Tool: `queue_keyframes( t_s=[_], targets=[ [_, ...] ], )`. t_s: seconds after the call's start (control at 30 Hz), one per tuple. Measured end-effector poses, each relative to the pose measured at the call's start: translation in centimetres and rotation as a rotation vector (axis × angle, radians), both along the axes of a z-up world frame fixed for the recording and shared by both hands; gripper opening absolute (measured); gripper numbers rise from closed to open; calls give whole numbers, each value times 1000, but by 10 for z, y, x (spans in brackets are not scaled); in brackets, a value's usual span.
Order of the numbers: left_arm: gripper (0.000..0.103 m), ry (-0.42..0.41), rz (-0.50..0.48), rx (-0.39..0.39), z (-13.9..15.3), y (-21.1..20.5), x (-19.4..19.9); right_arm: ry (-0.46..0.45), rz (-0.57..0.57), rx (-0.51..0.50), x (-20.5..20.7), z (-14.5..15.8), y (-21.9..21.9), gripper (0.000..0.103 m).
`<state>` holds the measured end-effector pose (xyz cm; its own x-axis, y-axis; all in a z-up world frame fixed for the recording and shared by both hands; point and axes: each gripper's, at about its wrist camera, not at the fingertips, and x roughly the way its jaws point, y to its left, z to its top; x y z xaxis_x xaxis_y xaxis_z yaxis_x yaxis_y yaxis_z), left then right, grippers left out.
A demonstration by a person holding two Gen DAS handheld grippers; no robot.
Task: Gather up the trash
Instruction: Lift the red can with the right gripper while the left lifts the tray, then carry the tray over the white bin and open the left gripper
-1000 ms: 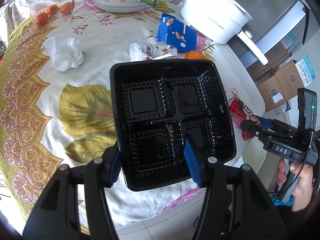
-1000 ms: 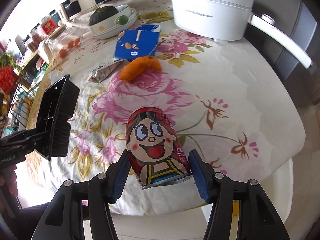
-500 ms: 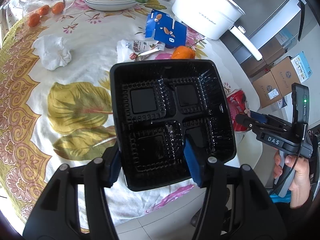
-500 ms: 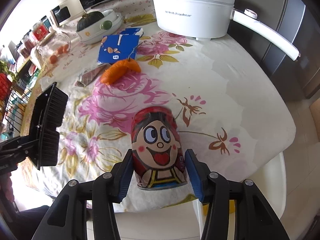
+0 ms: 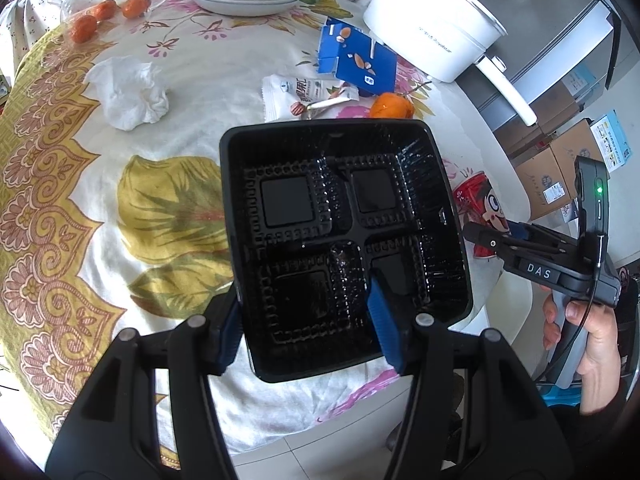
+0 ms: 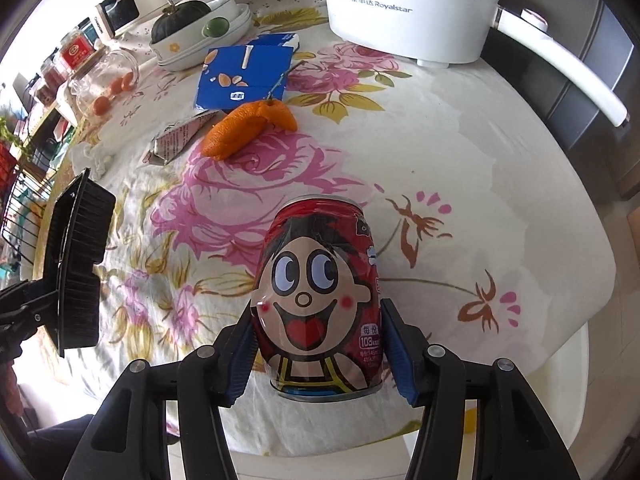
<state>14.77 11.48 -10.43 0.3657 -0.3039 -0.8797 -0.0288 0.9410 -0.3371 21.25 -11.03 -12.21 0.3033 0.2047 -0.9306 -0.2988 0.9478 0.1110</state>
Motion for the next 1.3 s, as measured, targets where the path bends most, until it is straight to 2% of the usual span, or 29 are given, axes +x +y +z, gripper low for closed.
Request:
queue_keyframes(
  t_s=[0.17, 0.5, 0.9, 1.3],
  targets=[
    [58, -11, -24, -3, 4, -10, 0, -31, -15, 24, -7, 15, -13, 58],
    [58, -34, -107, -1, 12, -58, 1, -52, -120, 67, -29, 39, -84, 58],
    [58, -61, -308, -7, 10, -178, -2, -35, -261, 52, -67, 38, -185, 58],
    [58, -56, -516, -6, -14, -292, -7, -13, -393, 45, -108, 31, -274, 58]
  ],
)
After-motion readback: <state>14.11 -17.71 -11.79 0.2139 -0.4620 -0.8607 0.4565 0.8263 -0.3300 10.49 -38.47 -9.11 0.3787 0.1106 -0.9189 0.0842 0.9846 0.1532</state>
